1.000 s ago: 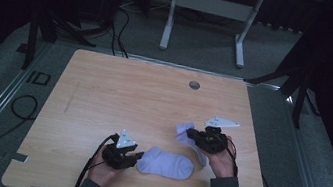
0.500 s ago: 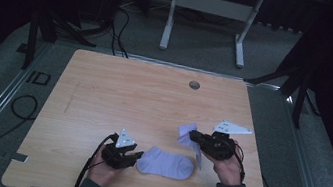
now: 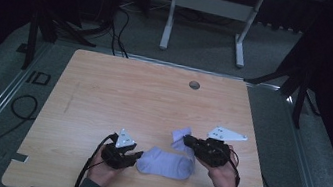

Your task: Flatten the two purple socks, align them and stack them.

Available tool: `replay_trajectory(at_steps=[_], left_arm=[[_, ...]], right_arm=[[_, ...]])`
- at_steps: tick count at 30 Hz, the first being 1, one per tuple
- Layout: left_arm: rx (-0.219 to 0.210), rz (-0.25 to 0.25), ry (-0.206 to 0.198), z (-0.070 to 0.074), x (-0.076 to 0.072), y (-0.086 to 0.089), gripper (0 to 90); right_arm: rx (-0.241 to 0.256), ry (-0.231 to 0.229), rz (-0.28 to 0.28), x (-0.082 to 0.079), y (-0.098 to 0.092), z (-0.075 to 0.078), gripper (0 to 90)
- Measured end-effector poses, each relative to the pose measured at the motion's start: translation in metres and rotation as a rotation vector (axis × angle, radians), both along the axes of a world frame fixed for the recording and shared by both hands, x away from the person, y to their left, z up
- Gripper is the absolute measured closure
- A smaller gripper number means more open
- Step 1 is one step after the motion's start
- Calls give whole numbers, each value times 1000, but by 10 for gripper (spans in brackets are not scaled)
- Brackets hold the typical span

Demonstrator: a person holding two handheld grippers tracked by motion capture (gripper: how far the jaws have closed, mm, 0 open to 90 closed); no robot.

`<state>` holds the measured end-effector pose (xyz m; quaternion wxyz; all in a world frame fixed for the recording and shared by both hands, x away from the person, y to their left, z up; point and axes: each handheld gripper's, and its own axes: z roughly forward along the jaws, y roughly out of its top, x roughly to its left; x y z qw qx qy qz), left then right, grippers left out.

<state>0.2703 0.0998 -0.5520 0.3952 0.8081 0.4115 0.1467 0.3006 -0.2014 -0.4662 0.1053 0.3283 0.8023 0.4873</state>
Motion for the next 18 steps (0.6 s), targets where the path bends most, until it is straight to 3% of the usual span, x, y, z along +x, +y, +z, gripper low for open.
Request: replay_trajectory(at_steps=[18], left_arm=[[-6,-3,-1,2,-1,0,587]], right_arm=[[-11,38,11,0,18,-27,839]])
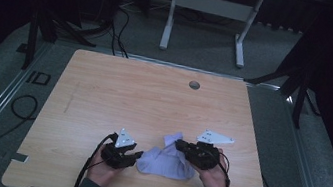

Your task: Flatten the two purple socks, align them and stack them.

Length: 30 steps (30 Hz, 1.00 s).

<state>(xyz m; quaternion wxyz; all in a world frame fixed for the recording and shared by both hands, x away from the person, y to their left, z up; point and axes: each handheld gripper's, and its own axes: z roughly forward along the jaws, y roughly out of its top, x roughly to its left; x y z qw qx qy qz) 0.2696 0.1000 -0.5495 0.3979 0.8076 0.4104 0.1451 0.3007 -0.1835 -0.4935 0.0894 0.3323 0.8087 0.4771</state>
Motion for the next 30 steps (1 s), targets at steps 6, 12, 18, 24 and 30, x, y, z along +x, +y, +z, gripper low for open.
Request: replay_trajectory(at_steps=[6,12,18,24,30], left_arm=[[-14,-10,6,1,0,0,588],[-59,-27,9,10,-2,3,588],[-68,-30,0,17,-4,2,594],[-73,-58,-17,22,-8,-1,594],[-80,-80,-26,27,-11,-4,594]], right_arm=[[9,-4,6,-1,4,-3,839],[3,-11,20,-3,8,-9,839],[-2,-14,34,-3,11,-12,839],[-2,-12,50,-4,16,-15,839],[0,-11,57,-3,20,-18,839]])
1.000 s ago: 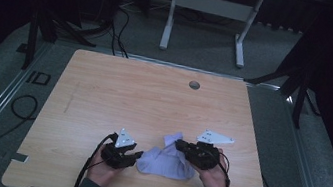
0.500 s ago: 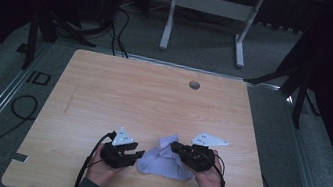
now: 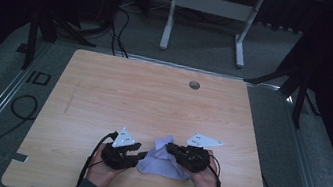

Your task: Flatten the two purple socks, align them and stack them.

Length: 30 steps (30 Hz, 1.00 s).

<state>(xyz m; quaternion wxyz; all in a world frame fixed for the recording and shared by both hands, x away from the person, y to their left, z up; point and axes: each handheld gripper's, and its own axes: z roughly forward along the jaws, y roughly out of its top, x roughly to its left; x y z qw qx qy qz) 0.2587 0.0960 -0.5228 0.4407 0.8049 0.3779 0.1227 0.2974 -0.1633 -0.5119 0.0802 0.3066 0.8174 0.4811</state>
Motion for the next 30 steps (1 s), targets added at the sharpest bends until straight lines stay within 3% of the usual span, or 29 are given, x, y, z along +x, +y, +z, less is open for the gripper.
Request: replay_trajectory(at_steps=[12,21,26,30], left_arm=[[3,-49,-15,5,-3,-14,619],[46,-66,-10,-2,-2,-31,731],[49,-54,-27,-3,-2,-33,877],[50,-47,-38,-1,-3,-32,888]], right_arm=[[-19,-9,21,-1,5,-3,839],[-29,-8,38,-1,11,-6,838],[-31,-10,46,-2,12,-6,837],[-22,-5,48,-2,12,-6,810]])
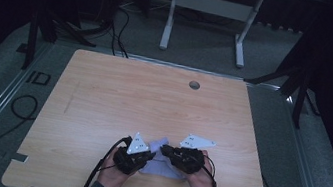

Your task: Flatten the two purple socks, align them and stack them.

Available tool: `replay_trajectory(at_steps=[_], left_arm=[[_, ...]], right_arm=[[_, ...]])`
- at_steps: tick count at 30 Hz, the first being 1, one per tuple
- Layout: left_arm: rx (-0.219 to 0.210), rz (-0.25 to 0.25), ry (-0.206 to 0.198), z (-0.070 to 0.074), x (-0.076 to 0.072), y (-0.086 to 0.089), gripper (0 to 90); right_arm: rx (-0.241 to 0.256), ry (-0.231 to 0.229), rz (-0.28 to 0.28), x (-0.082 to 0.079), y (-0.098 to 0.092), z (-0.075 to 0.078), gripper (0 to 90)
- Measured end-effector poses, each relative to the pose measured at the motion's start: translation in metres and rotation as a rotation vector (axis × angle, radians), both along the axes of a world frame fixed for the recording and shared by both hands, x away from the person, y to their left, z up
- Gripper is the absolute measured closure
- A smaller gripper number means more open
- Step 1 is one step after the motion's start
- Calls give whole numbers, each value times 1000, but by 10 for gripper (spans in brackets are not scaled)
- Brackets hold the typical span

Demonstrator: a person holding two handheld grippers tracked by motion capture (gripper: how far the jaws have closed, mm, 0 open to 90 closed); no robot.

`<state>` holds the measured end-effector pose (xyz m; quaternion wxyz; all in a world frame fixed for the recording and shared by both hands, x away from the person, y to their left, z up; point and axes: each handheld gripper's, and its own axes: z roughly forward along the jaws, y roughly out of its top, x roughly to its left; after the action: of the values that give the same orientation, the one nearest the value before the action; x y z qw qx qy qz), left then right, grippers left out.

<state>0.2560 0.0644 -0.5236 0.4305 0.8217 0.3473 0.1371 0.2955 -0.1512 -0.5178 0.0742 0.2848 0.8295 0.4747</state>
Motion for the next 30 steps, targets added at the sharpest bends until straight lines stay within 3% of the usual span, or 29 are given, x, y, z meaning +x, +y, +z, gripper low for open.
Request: replay_trajectory(at_steps=[6,12,14,16,19,22,26,30], left_arm=[[4,9,-5,1,0,2,891],[7,24,0,-1,0,6,890],[10,24,-1,0,0,8,890],[7,29,0,0,0,9,890],[7,34,2,1,0,12,890],[4,37,2,2,0,14,890],[-7,43,3,3,0,16,889],[-5,41,5,3,0,18,890]], right_arm=[[41,-16,9,-3,-8,13,692],[45,-27,-42,-3,-32,22,676],[8,-31,-80,-4,-41,20,684],[-58,-31,-115,-4,-48,15,706],[-105,3,-164,-3,-57,3,756],[-185,33,-207,-1,-61,-12,781],[-194,61,-204,2,-60,-23,797],[-222,55,-193,2,-55,-27,812]])
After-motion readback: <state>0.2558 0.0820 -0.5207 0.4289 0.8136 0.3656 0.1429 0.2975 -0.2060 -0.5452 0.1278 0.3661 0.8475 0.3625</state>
